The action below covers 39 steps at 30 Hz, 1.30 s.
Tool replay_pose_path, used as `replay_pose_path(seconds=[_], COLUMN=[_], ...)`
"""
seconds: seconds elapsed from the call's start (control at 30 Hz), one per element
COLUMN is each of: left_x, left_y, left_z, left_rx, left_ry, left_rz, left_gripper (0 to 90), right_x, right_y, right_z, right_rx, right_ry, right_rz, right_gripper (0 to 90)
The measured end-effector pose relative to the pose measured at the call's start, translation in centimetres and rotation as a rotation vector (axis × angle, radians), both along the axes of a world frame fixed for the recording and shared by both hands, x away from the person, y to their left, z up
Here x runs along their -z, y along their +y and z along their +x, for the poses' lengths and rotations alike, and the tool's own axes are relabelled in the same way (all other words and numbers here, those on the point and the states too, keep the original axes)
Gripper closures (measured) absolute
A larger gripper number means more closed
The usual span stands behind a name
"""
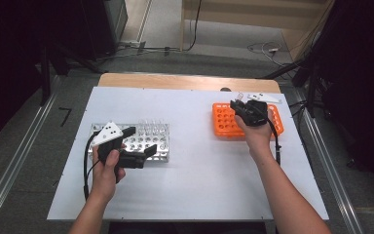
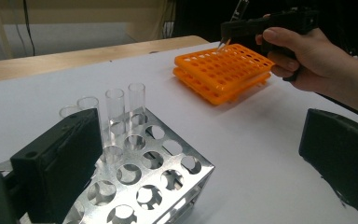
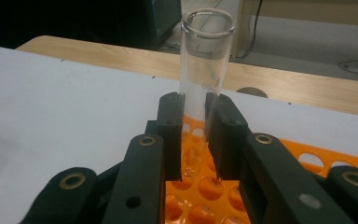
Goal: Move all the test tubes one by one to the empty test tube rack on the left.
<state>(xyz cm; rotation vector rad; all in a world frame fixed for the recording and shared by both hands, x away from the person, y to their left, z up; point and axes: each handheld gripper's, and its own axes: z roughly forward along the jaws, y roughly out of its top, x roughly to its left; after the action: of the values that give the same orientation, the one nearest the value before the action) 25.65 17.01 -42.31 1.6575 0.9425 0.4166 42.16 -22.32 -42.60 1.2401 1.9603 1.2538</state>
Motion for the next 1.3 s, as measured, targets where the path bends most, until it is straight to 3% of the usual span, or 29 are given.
replay_pose_path(seconds=[0.17, 0.83, 1.3], left_x=[0.0, 0.1, 0.2], left_y=[-0.4, -2.8, -4.4], left_z=[0.0, -0.3, -0.6], left_rx=[0.01, 0.068, 0.137], left_ry=[-0.003, -0.01, -0.008], left_rz=[0.007, 0.057, 0.073], left_gripper=[0.0, 0.0, 0.0], right_x=[-0.2, 0.1, 1.2], right_y=[-0.6, -1.1, -0.3], right_z=[-1.8, -9.1, -12.5], right_rx=[-0.041, -0.177, -0.236], right_ry=[-0.002, -0.049, -0.04], right_rz=[0.018, 0.008, -0.004], right_gripper=[73.6, 73.5, 73.5])
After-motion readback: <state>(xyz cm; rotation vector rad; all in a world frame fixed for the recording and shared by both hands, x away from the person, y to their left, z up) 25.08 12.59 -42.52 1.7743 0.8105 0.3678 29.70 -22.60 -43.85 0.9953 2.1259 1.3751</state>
